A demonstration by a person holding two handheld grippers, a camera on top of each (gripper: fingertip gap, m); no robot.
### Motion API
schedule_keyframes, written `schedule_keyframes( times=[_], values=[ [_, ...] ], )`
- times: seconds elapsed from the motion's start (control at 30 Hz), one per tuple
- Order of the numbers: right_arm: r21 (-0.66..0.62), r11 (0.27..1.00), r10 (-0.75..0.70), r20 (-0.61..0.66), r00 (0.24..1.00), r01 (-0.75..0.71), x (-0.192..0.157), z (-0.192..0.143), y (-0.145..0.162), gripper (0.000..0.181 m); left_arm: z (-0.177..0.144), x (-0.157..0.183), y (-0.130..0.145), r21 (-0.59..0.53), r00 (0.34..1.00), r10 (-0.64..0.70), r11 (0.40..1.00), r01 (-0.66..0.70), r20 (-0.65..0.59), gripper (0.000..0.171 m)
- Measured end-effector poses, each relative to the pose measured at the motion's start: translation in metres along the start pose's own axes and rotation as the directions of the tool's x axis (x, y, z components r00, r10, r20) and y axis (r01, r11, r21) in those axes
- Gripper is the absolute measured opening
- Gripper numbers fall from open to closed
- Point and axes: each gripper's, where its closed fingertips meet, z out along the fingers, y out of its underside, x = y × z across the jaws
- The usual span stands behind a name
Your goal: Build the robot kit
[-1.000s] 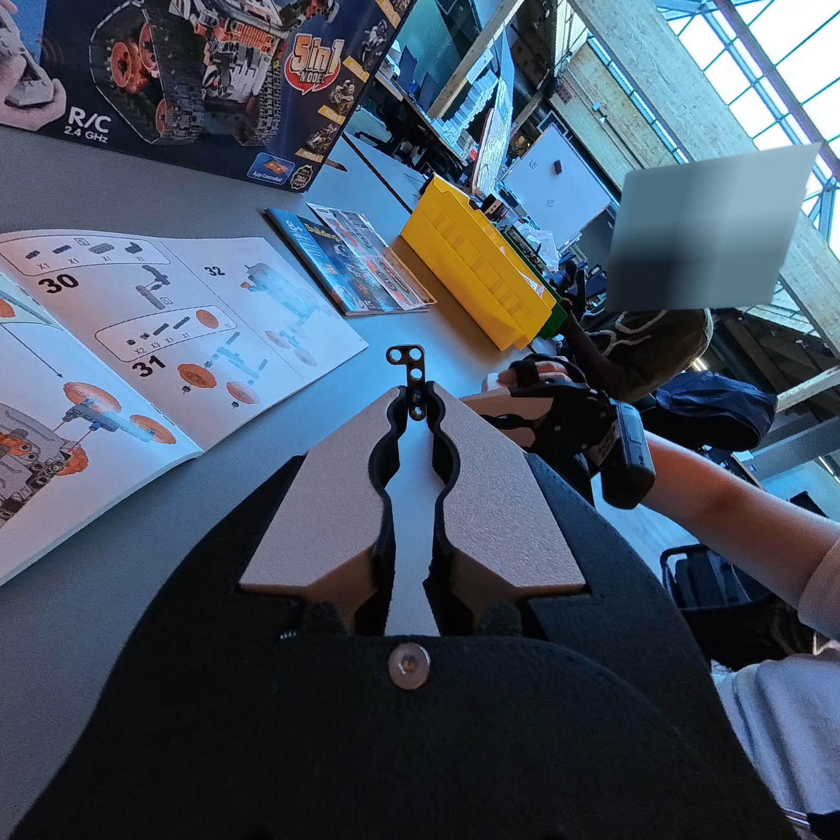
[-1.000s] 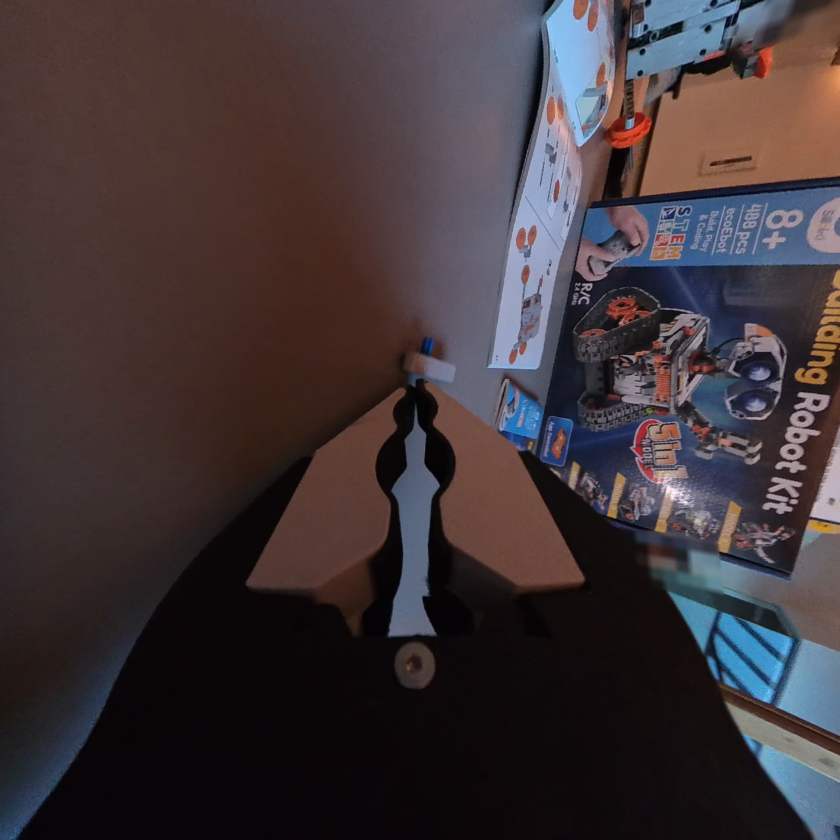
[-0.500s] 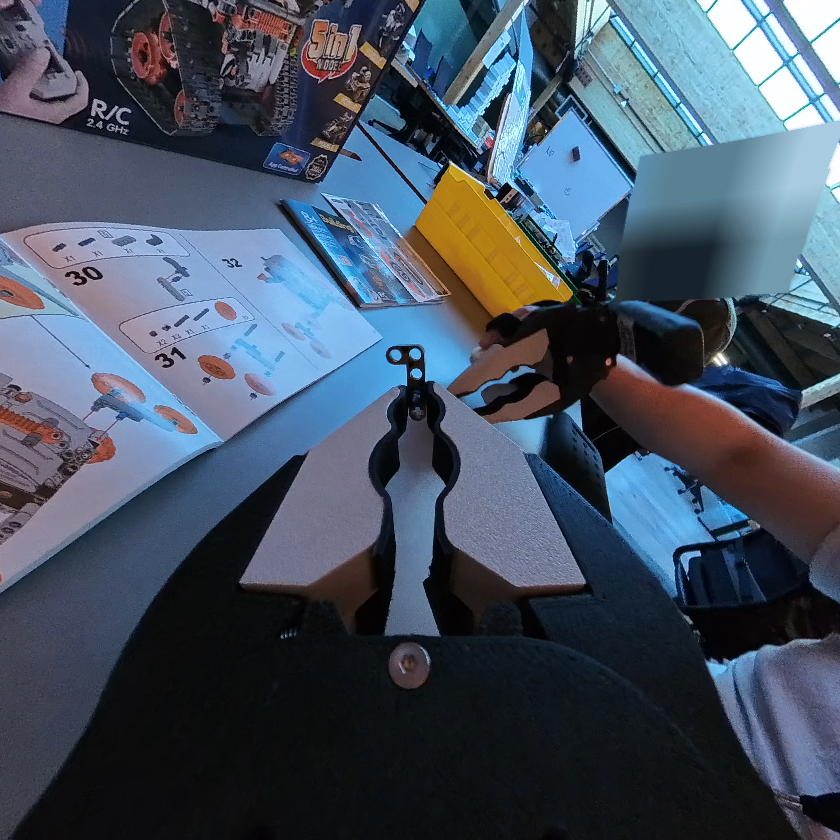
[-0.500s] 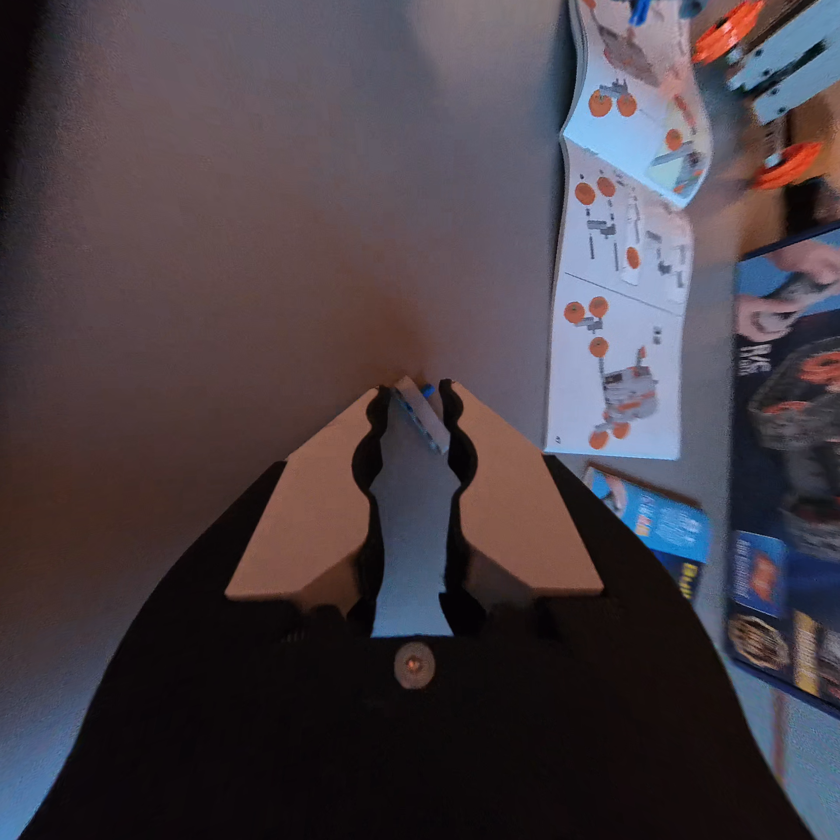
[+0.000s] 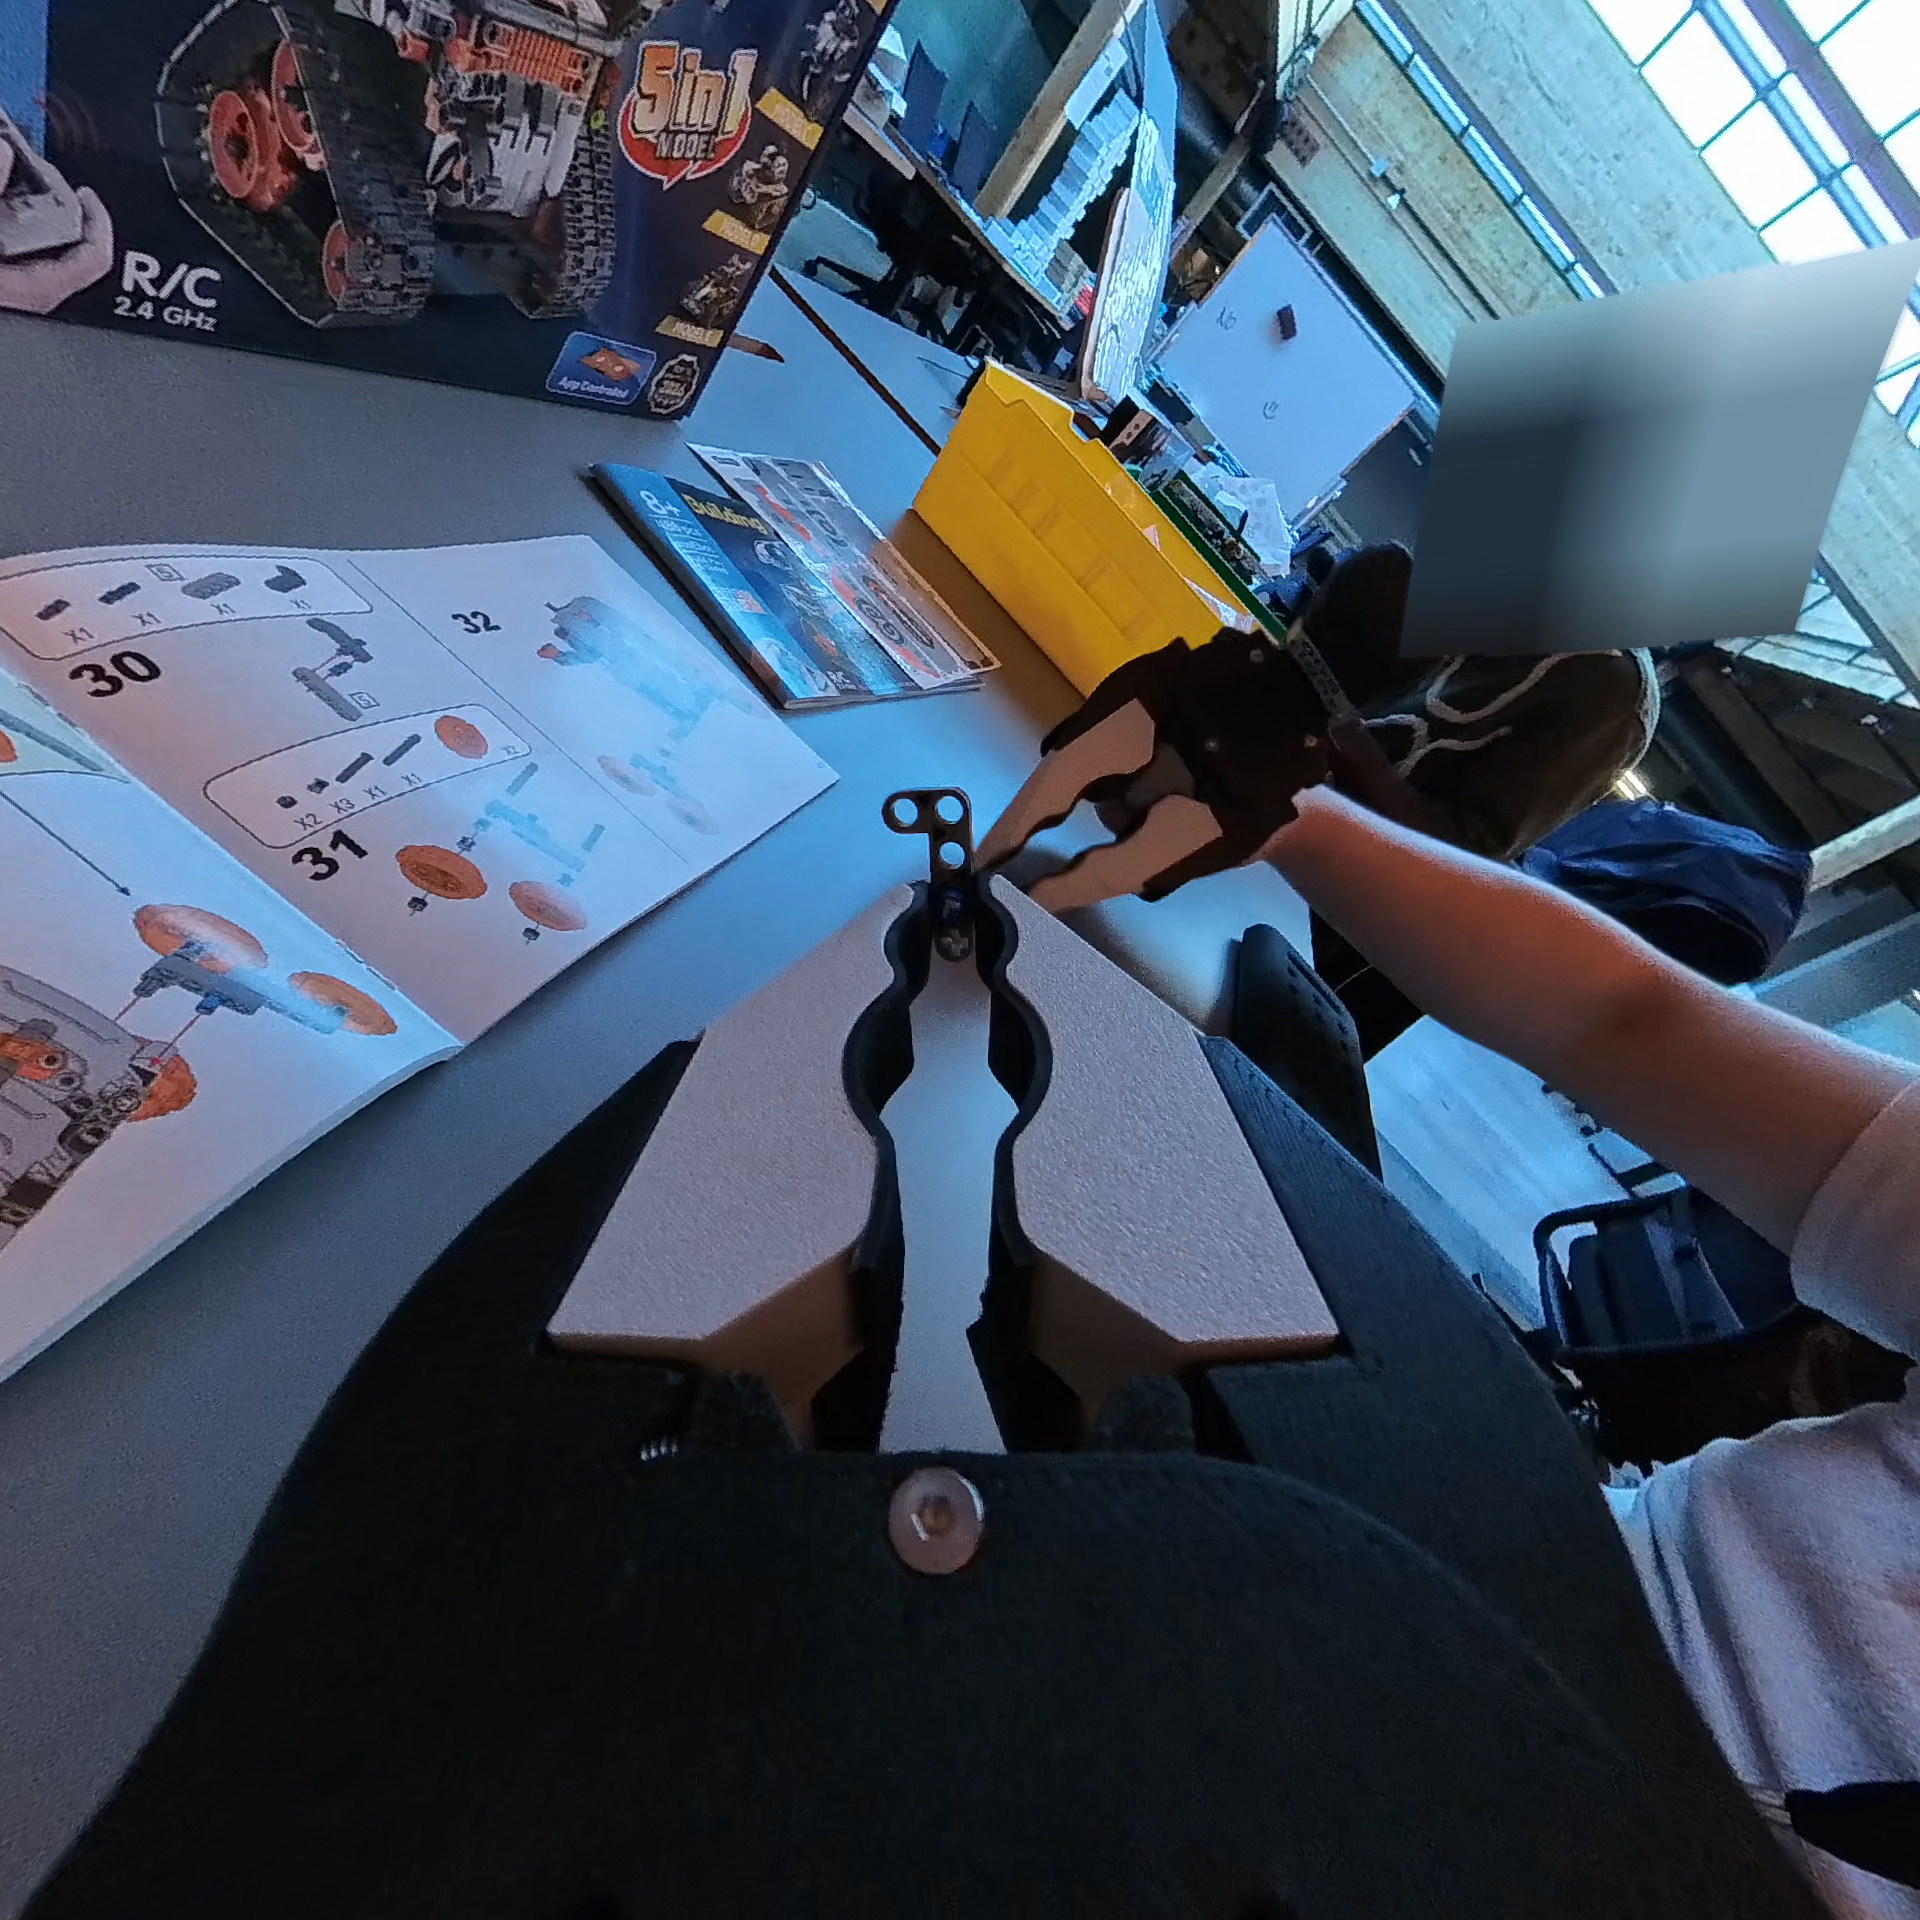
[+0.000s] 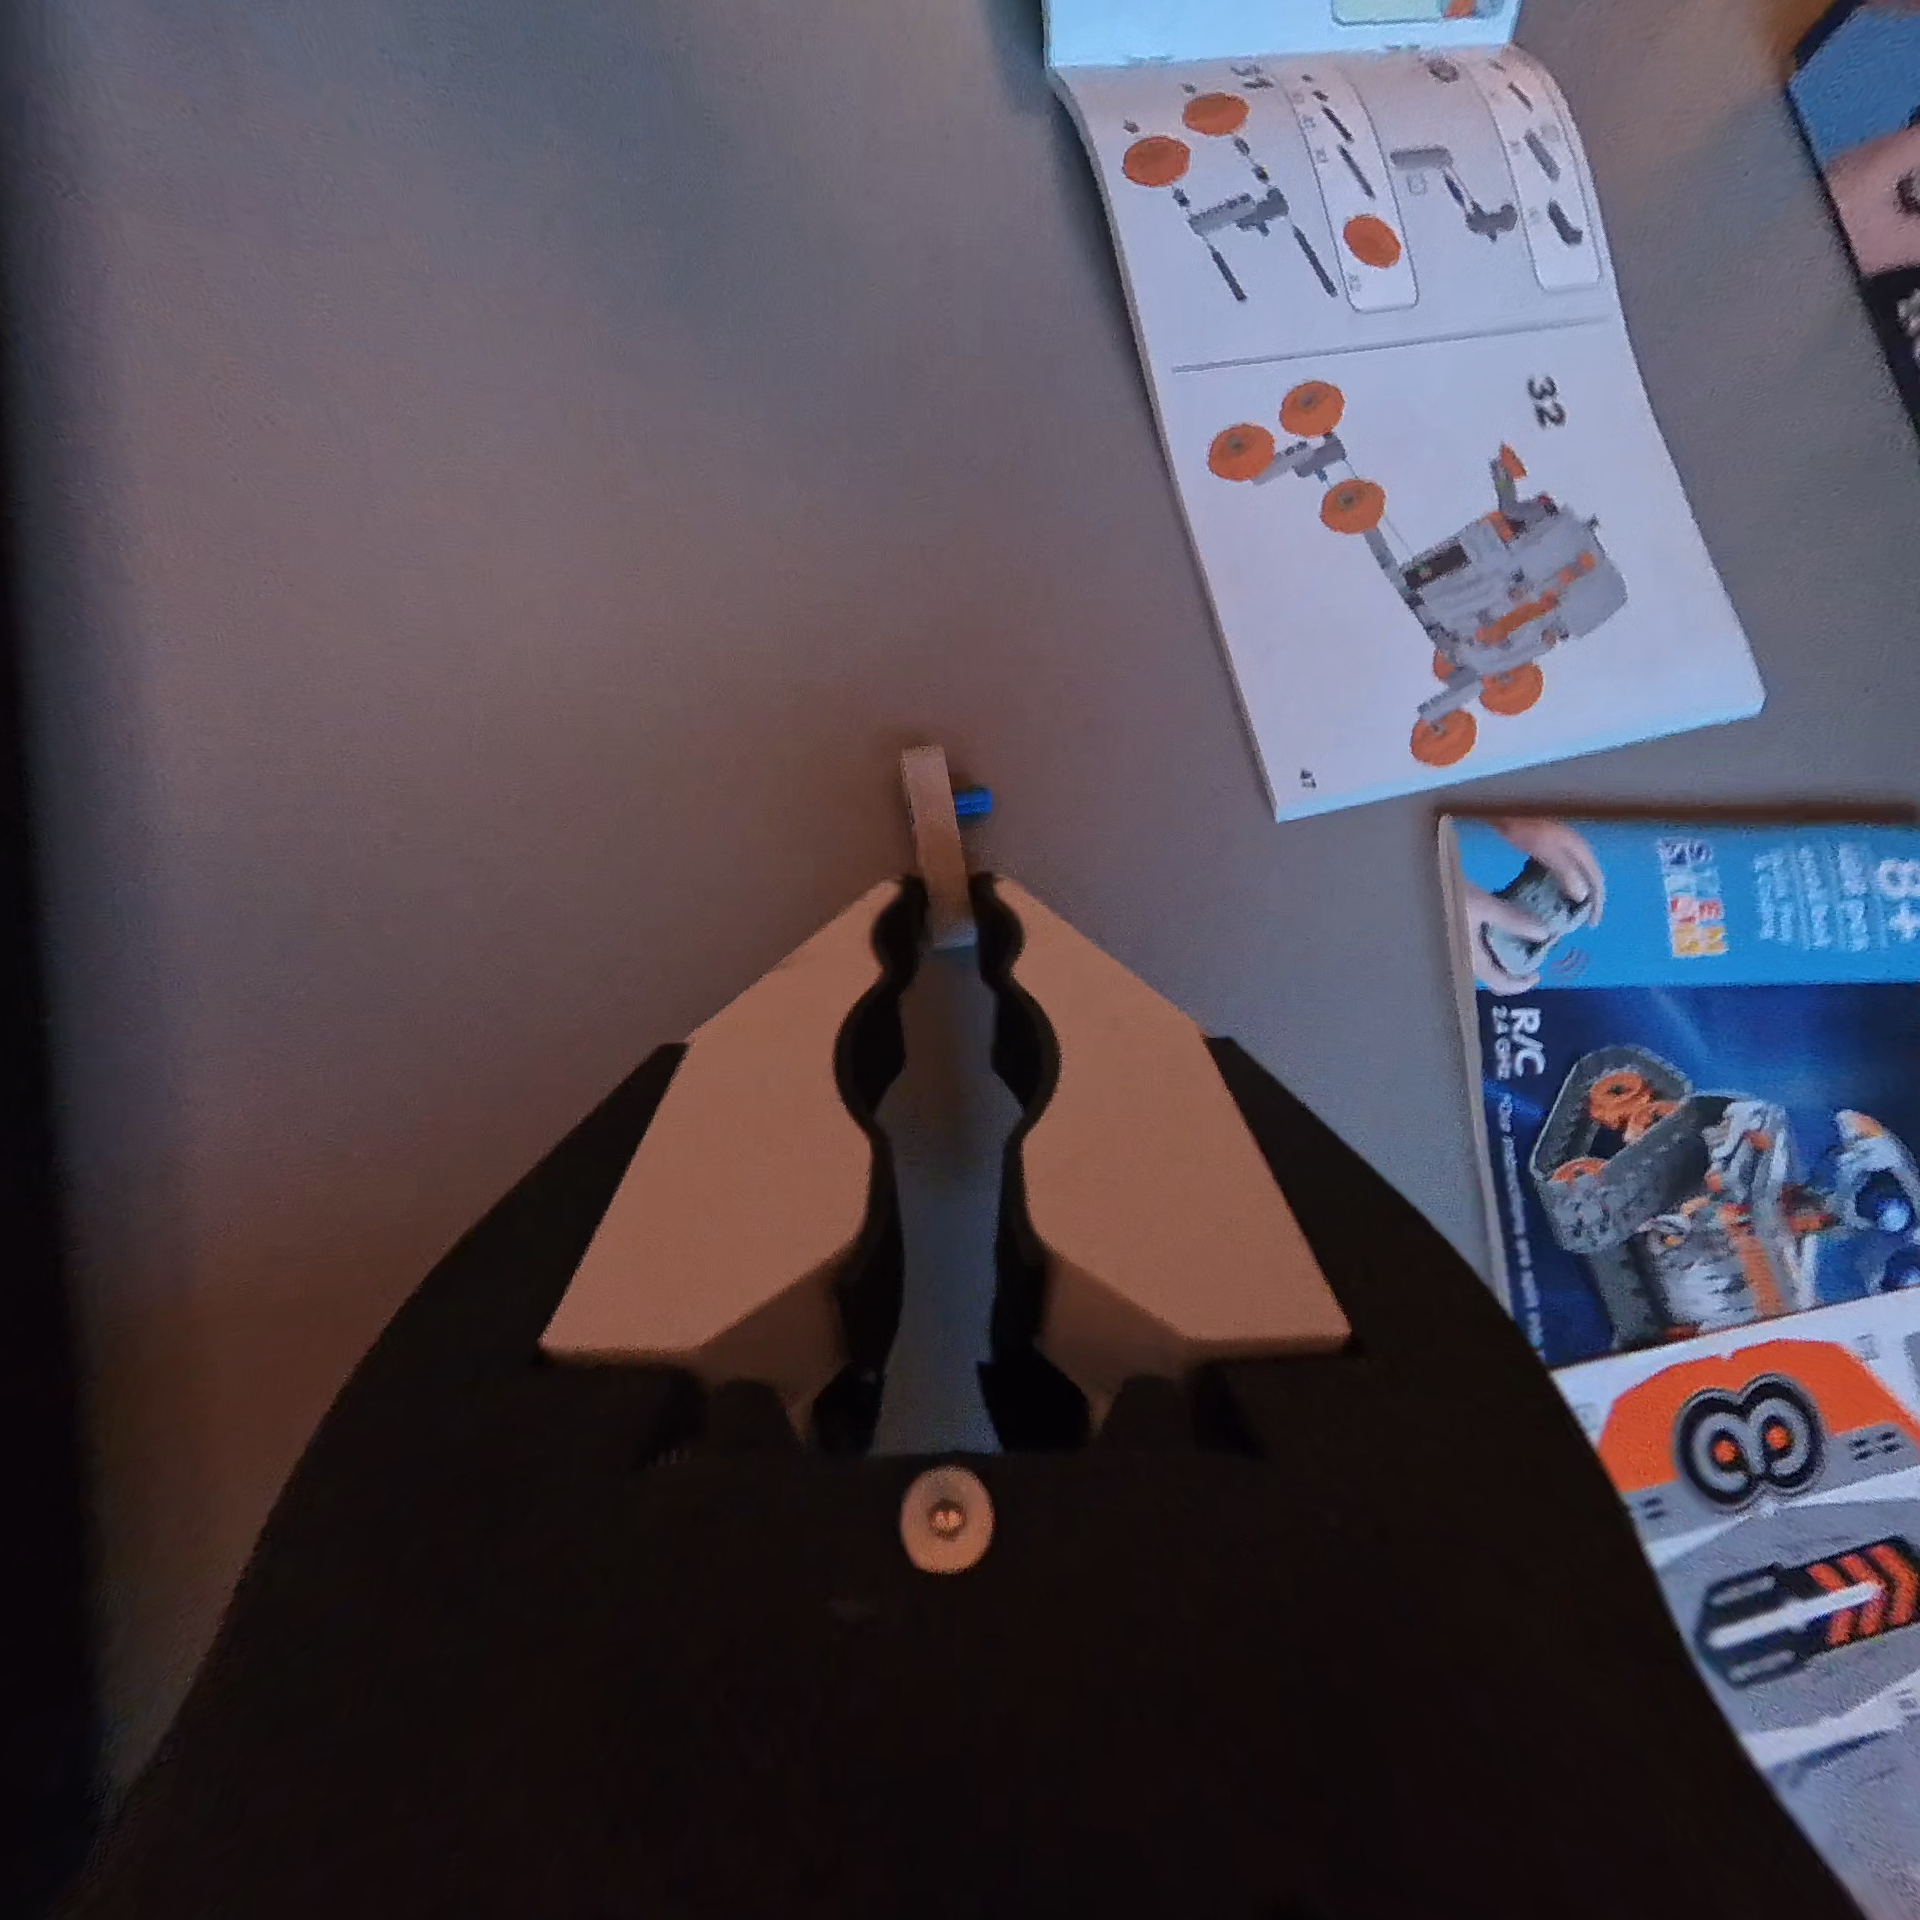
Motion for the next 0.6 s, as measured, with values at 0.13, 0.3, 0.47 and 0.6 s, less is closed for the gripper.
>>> schedule_keyframes(
  times=[0.13,0.3,0.47,0.6],
  values=[
    [0.035,0.926,0.368,0.138,0.92,-0.375,0.002,-0.003,0.002,0.007,0.0,0.001,0.001,-0.001,1.0,0.002,1.0,-0.002,-0.001,0.004],
    [-0.075,0.63,0.738,0.369,0.565,-0.773,0.004,-0.01,0.006,0.007,0.002,0.002,0.004,-0.016,1.0,0.006,1.0,-0.006,-0.005,0.004],
    [-0.22,0.296,0.838,0.527,0.142,-0.93,0.006,-0.014,-0.005,0.007,0.006,0.003,0.008,-0.036,1.0,0.016,0.999,-0.016,-0.006,0.004],
    [-0.253,0.206,0.838,0.544,0.037,-0.945,0.012,-0.016,-0.005,0.007,0.006,0.004,0.009,-0.038,1.0,0.016,0.999,-0.016,-0.01,0.004]
  ],
)
